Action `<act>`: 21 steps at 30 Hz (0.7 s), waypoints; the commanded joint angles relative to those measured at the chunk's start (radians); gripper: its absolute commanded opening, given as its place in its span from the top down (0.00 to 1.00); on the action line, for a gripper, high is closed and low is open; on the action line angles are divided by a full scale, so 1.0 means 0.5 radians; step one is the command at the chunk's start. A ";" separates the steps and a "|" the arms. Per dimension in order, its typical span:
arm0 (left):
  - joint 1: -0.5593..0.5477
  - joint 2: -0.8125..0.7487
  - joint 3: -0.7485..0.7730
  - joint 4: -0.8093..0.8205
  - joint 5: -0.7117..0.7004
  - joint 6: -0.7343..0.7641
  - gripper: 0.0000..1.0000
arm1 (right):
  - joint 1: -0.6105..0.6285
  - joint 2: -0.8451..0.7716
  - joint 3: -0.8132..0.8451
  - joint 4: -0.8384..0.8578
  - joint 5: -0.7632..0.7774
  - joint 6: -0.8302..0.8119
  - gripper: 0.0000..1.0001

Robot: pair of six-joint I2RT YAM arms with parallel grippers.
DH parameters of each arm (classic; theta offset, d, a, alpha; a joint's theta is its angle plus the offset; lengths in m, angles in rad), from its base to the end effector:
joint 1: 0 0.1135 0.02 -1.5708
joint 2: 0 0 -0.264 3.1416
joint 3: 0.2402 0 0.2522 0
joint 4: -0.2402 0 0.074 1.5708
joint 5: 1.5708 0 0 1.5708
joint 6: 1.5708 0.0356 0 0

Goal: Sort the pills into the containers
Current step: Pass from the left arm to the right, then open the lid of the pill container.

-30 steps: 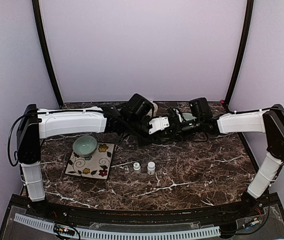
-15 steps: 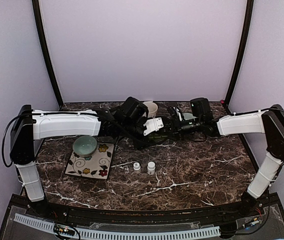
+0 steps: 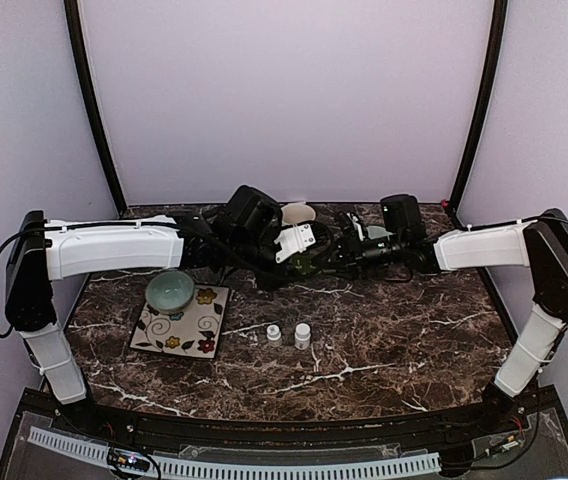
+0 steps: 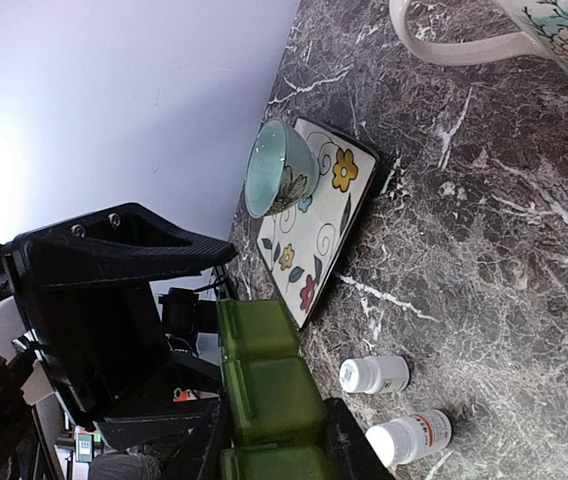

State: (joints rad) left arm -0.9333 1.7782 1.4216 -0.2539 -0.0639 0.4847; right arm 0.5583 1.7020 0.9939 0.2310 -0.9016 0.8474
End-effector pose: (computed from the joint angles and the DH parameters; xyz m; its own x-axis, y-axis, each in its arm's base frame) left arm 0.2486 -0.3318 0.2798 0.0573 0.7040 -0.7079 0.8410 0.3481 0.4142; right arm 0.2948 0.2170 0.2174 -0.9471 -0.0433 -0.3180 -0.3168 0.2863 0.9043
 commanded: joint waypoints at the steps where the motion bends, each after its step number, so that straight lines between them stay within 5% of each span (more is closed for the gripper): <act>1: 0.001 -0.091 -0.011 -0.001 0.010 0.008 0.38 | 0.022 -0.003 0.080 -0.032 -0.009 -0.013 1.00; 11: -0.012 -0.047 0.046 -0.045 0.011 0.100 0.40 | 0.045 -0.005 0.121 -0.153 -0.001 -0.020 1.00; 21: -0.044 -0.016 0.083 -0.067 0.050 0.225 0.52 | 0.074 0.024 0.098 -0.183 -0.022 0.031 1.00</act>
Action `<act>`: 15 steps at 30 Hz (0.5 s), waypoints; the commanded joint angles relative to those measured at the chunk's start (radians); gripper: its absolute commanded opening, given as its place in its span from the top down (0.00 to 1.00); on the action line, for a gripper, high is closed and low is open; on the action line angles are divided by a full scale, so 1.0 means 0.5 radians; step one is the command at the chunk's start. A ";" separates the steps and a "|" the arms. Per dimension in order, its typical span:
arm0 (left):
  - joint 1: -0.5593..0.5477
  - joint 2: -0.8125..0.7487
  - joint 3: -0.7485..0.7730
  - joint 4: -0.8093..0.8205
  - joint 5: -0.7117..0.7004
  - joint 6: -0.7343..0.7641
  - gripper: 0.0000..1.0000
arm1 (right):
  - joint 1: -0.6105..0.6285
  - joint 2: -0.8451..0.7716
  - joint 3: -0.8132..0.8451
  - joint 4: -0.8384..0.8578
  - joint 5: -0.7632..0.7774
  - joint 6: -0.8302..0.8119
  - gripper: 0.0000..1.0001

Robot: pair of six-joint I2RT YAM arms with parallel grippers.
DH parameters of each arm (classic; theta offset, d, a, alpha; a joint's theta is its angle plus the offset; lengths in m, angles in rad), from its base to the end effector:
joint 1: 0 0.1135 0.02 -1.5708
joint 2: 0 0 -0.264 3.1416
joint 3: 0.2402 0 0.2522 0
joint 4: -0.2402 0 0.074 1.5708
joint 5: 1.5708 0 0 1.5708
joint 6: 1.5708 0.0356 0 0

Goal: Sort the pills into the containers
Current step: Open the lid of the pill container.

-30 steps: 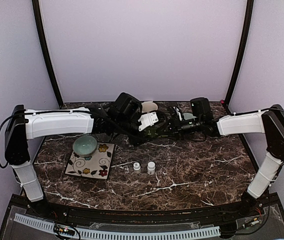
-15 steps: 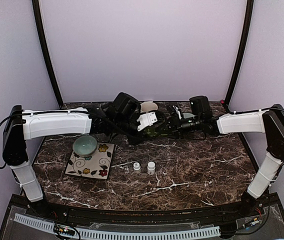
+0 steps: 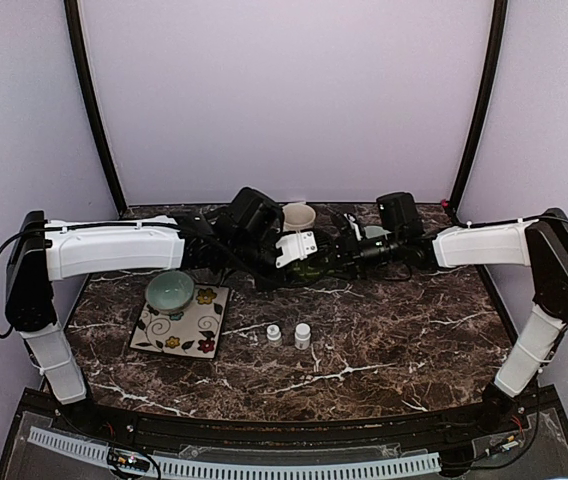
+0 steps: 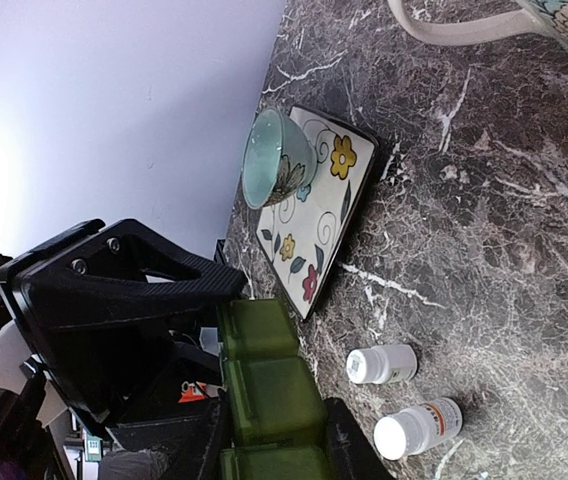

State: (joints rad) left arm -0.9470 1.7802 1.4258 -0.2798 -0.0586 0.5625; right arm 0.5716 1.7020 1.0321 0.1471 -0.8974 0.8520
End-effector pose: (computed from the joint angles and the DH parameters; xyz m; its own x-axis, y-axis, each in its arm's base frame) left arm 0.2433 -0.3345 0.2781 0.1247 0.7382 -0.6629 0.8467 0.2692 0.4590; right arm 0.2937 0.2220 0.2221 -0.9591 -0.0589 -0.2768 -0.2812 0.3074 0.9091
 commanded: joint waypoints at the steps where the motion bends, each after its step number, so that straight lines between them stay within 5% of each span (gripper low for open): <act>1: -0.020 -0.018 0.077 -0.018 0.041 0.080 0.53 | 0.051 0.028 0.027 -0.028 -0.031 0.020 1.00; 15: -0.023 0.016 0.170 -0.190 0.163 0.052 0.66 | 0.059 0.046 0.146 -0.354 0.064 -0.238 1.00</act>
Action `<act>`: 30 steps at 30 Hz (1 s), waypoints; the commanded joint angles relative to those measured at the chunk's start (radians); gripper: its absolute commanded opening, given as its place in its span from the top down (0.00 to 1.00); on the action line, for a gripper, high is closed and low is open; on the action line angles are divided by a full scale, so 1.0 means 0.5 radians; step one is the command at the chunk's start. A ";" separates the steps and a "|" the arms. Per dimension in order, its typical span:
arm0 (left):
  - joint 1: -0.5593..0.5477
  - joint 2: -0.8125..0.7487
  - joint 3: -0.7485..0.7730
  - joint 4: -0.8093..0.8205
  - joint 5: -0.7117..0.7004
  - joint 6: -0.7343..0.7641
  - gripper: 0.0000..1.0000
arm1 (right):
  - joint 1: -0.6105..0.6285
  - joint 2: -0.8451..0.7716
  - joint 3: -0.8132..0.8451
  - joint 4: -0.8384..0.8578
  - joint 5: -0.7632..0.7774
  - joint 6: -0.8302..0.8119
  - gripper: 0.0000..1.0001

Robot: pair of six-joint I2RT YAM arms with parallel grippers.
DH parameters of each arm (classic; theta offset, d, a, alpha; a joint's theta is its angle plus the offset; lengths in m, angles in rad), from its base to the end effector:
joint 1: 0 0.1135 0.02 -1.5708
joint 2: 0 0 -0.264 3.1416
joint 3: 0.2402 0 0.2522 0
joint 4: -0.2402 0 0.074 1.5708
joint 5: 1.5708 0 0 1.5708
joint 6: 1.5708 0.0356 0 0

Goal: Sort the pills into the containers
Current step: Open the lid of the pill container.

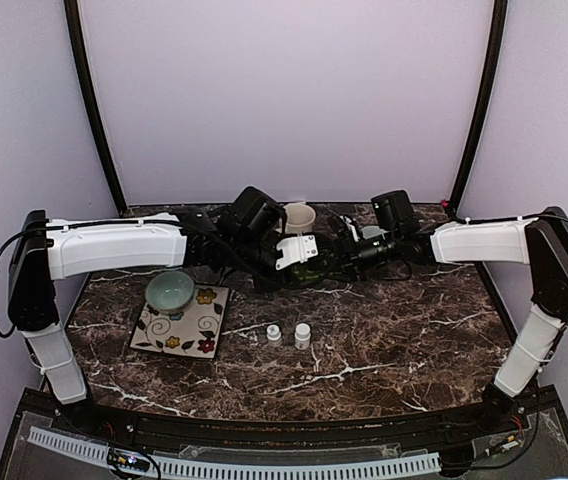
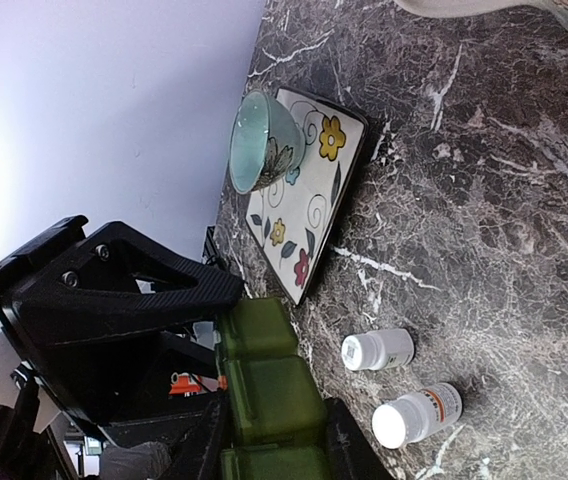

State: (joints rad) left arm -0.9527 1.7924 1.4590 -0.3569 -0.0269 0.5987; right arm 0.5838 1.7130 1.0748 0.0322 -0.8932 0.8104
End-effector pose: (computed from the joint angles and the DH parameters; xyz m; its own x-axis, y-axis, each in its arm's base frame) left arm 0.2405 -0.3365 0.2778 0.1476 0.7647 -0.6273 0.8710 0.2000 0.4487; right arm 0.2927 0.2266 0.2222 -0.9651 -0.0931 -0.2450 -0.2621 0.3447 0.9014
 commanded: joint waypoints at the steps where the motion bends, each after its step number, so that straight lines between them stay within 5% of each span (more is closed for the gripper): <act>1: -0.012 -0.002 0.115 -0.049 0.109 -0.029 0.66 | 0.034 0.020 0.064 -0.138 0.068 -0.171 1.00; 30: 0.050 0.025 0.353 -0.316 0.386 -0.283 0.64 | 0.090 -0.087 0.112 -0.429 0.342 -0.580 1.00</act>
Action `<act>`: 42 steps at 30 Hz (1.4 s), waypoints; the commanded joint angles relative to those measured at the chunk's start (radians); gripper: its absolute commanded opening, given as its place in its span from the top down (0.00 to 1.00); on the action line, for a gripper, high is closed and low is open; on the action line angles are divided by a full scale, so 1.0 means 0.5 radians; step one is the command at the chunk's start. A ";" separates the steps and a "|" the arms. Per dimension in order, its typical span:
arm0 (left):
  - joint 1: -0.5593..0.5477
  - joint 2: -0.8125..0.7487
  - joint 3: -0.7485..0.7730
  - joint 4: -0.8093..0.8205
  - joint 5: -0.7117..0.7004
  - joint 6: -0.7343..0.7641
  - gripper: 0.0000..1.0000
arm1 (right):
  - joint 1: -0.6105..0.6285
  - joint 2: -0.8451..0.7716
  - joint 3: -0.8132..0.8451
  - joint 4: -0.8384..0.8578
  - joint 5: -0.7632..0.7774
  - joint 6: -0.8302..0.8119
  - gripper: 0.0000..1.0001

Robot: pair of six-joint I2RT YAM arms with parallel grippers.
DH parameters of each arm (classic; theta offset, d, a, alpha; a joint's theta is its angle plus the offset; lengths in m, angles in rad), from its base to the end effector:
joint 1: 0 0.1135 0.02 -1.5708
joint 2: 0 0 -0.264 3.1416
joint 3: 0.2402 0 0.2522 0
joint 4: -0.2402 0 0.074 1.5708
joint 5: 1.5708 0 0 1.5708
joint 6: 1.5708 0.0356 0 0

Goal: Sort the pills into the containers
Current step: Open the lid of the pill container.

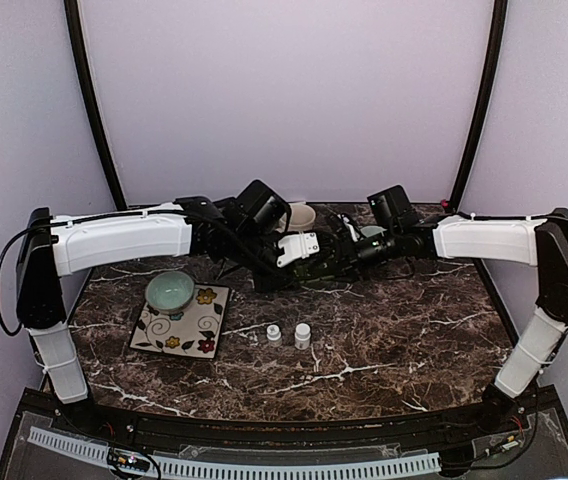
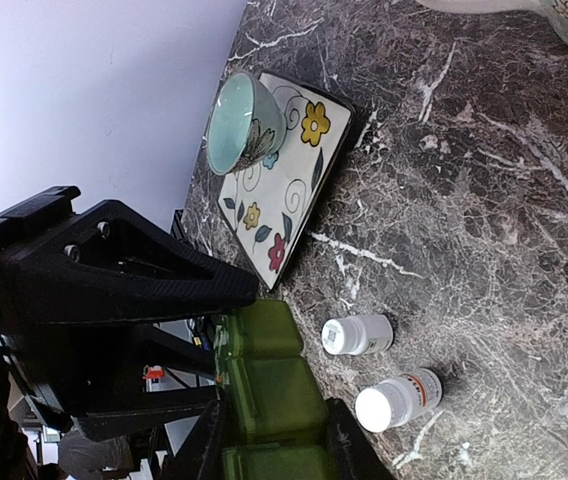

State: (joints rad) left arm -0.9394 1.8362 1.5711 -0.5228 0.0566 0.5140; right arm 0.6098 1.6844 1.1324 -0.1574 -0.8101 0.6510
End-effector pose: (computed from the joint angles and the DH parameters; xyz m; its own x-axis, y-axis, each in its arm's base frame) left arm 0.2455 -0.3391 0.2843 0.0435 0.7722 -0.6339 0.9280 0.2038 0.3119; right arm 0.2842 0.2300 0.2342 -0.9371 -0.1450 -0.3177 -0.3489 0.4253 0.8351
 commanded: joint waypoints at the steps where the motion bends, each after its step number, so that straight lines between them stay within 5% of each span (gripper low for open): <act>1: 0.028 -0.062 0.138 0.006 0.237 -0.123 0.64 | 0.042 -0.034 -0.004 -0.057 0.187 -0.271 1.00; 34: 0.161 -0.001 0.311 -0.114 0.415 -0.313 0.44 | 0.059 -0.007 0.027 -0.084 0.171 -0.326 1.00; 42: 0.161 -0.231 0.016 0.069 0.332 -0.298 0.35 | -0.012 -0.015 -0.020 0.127 0.003 -0.085 1.00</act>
State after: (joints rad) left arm -0.8639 1.8427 1.6760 -0.5491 0.2440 0.3695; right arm 0.6216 1.6756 1.1336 -0.1928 -0.7475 0.5335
